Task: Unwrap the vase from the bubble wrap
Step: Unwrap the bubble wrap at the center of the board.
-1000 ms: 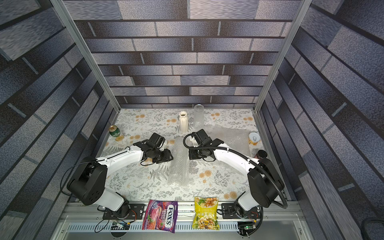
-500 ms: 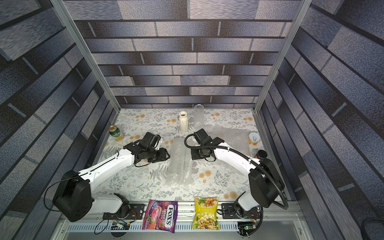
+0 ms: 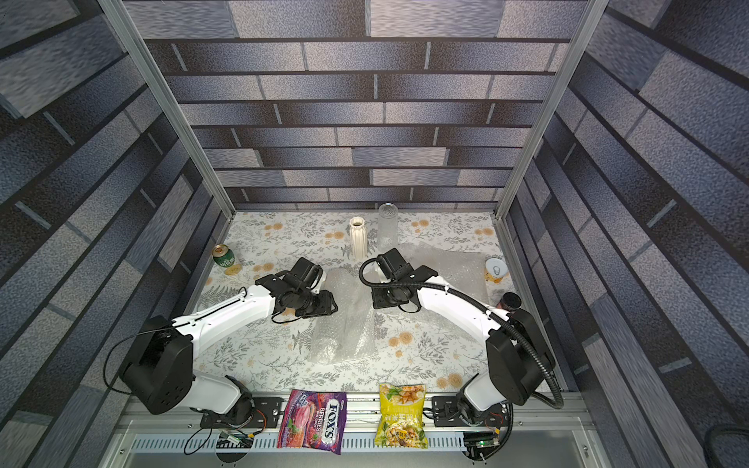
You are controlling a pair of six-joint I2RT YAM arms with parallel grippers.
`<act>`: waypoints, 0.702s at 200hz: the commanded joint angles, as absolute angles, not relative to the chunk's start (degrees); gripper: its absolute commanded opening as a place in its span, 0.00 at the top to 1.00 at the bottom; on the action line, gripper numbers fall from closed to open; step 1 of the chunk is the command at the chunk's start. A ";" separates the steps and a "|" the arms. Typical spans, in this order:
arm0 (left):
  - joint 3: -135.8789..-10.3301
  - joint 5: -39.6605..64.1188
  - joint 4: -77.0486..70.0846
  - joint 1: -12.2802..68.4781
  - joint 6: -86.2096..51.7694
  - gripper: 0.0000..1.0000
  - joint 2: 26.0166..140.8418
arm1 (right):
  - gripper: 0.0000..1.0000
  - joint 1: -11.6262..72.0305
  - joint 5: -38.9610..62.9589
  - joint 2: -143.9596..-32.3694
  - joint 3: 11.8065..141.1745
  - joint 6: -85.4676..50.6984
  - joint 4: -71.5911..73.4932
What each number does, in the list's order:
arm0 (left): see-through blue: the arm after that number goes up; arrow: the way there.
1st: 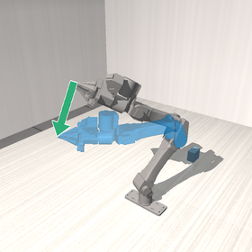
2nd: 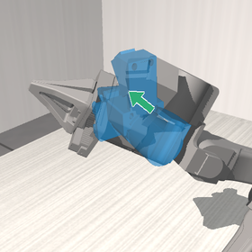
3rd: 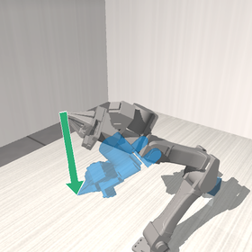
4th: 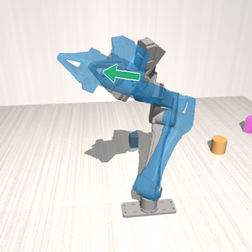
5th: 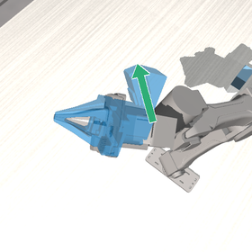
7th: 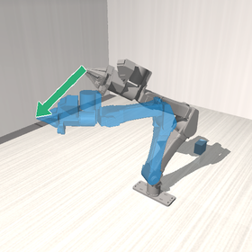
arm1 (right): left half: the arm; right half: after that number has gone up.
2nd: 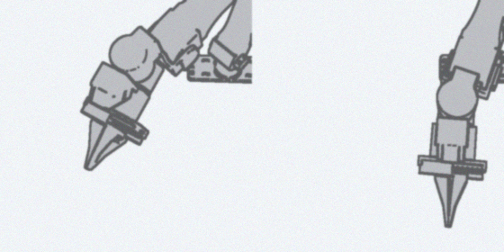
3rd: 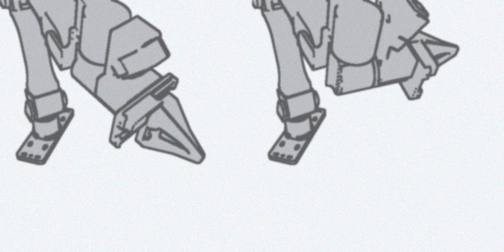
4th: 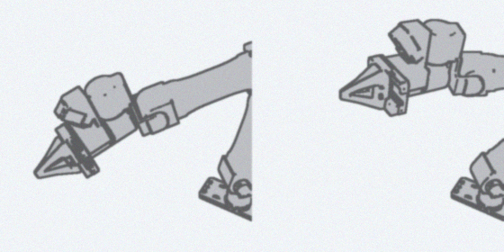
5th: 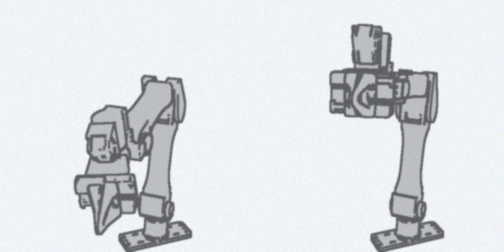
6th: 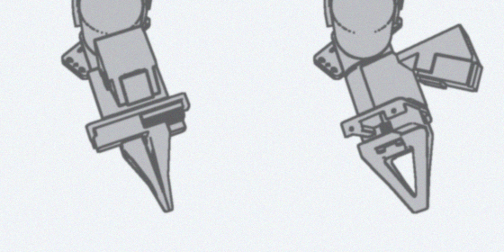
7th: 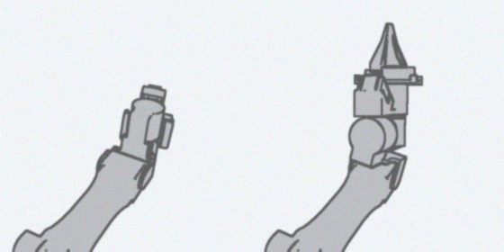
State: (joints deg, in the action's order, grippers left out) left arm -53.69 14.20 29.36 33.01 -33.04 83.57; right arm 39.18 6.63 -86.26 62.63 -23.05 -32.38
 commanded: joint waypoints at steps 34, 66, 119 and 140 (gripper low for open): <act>-54.61 13.01 32.82 33.22 -30.75 0.46 84.72 | 1.00 38.85 4.40 -84.92 63.64 -22.49 -33.59; -55.11 13.66 32.02 33.30 -30.76 0.46 84.99 | 1.00 38.76 2.92 -83.81 63.98 -21.97 -34.71; -57.29 14.41 31.37 34.45 -30.67 0.46 86.13 | 1.00 38.72 -2.17 -80.41 63.66 -20.67 -36.37; -57.37 14.63 30.85 34.79 -30.76 0.46 86.31 | 1.00 38.68 -3.87 -79.28 63.37 -20.03 -37.00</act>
State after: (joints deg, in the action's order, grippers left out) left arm -55.92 14.46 29.47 34.24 -31.94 85.62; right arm 39.18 0.84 -82.11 62.63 -21.50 -34.96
